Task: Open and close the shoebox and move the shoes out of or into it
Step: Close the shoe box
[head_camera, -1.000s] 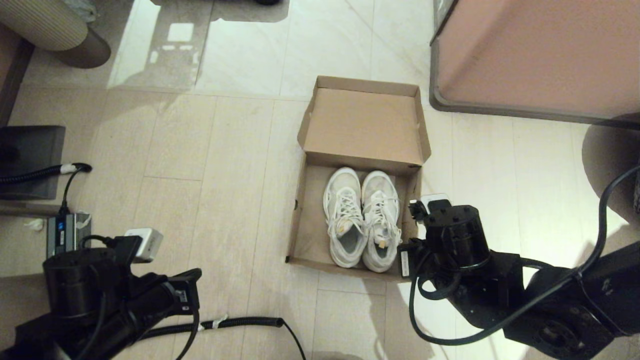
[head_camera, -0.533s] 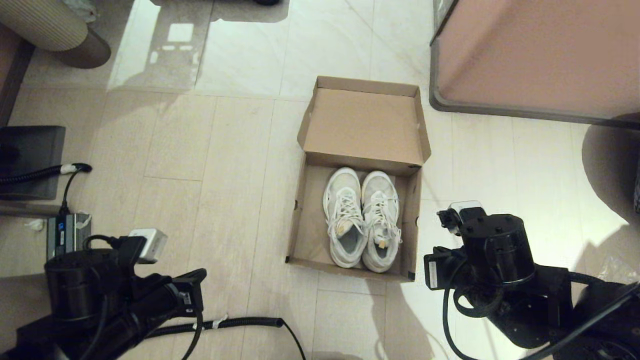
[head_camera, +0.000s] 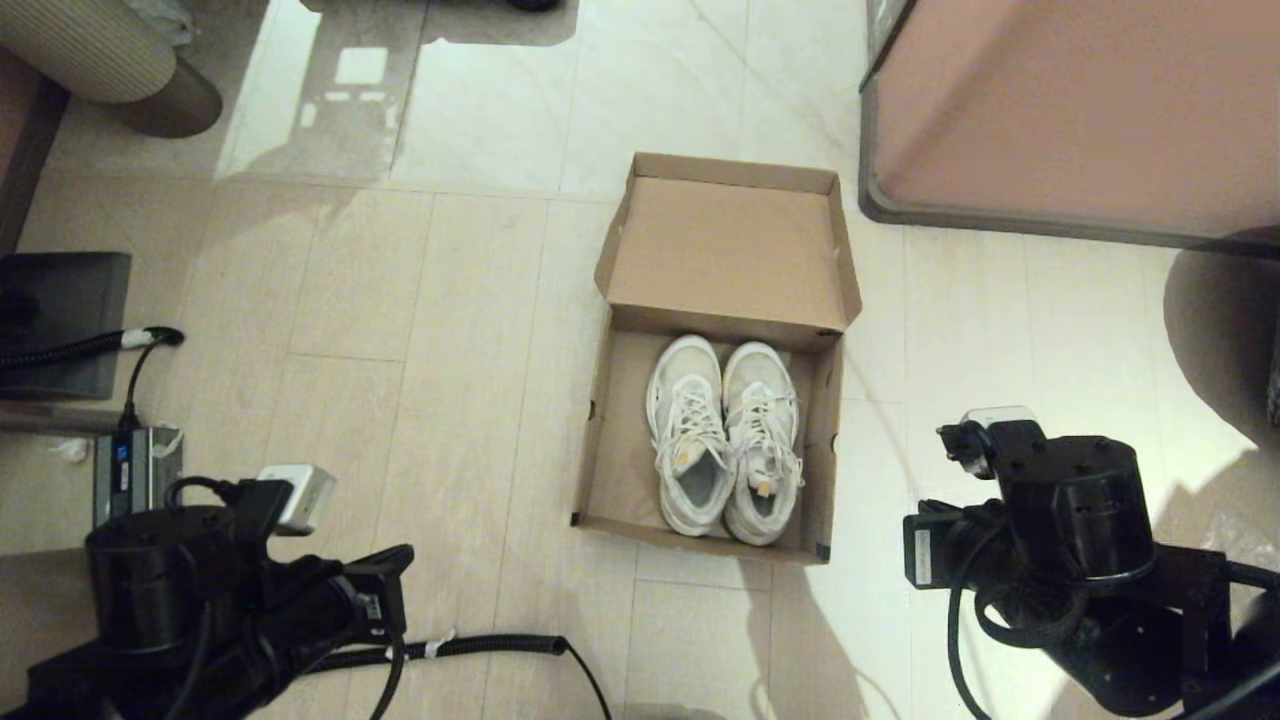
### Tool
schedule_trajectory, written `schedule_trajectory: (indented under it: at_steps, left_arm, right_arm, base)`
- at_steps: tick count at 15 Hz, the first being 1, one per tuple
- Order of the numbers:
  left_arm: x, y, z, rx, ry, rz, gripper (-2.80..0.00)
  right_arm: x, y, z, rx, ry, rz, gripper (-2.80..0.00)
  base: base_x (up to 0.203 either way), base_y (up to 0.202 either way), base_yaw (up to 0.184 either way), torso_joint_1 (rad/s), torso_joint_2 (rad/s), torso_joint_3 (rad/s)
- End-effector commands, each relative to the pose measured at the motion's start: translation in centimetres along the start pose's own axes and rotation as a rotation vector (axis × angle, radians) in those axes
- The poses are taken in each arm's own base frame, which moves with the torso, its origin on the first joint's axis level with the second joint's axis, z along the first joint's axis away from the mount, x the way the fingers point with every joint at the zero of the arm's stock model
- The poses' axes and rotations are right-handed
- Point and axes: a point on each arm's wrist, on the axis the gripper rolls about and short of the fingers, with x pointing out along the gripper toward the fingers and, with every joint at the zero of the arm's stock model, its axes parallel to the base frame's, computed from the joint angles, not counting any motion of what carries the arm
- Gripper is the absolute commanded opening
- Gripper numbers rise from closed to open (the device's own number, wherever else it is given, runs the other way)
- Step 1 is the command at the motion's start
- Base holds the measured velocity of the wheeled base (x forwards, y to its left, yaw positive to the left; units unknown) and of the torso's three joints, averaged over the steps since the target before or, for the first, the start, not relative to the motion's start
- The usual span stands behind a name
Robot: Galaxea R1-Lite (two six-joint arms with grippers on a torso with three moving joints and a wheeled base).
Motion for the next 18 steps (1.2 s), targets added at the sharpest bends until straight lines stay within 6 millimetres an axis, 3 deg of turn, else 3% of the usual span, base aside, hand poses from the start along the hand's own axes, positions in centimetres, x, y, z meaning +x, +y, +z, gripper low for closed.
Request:
schedule_trajectory:
  at_steps: [1,7,11,18]
  left_arm:
    - [-0.5,0.1,-0.1,-0.001,-0.008,0.0,-2.8]
    - [-1.0,0.1,0.0,-0.003,-0.021,0.0,-2.8]
    - [-1.0,0.1,0.0,-0.001,-0.021,-0.003,-2.8]
    - [0.2,-0.3,1.1,0.0,-0.046,-0.036,-2.8]
  right_arm:
    - [-0.3,-0.7,0.2,0.018,-0.012,-0.017,-2.8]
    - [-0.1,-1.1,0.2,0.027,-0.01,-0.034,-2.8]
    - [-0.1,-2.4,0.0,0.041,-0.003,-0.077,-2.8]
    - [0.4,-2.8,0.5,0.06,-0.011,-0.095,-2.8]
  base:
    - [0.0,0.0,0.0,0.0,0.0,0.0]
    - [0.0,0.0,0.0,0.0,0.0,0.0]
    - [0.0,0.0,0.0,0.0,0.0,0.0]
    - [0.0,0.0,0.0,0.0,0.0,0.0]
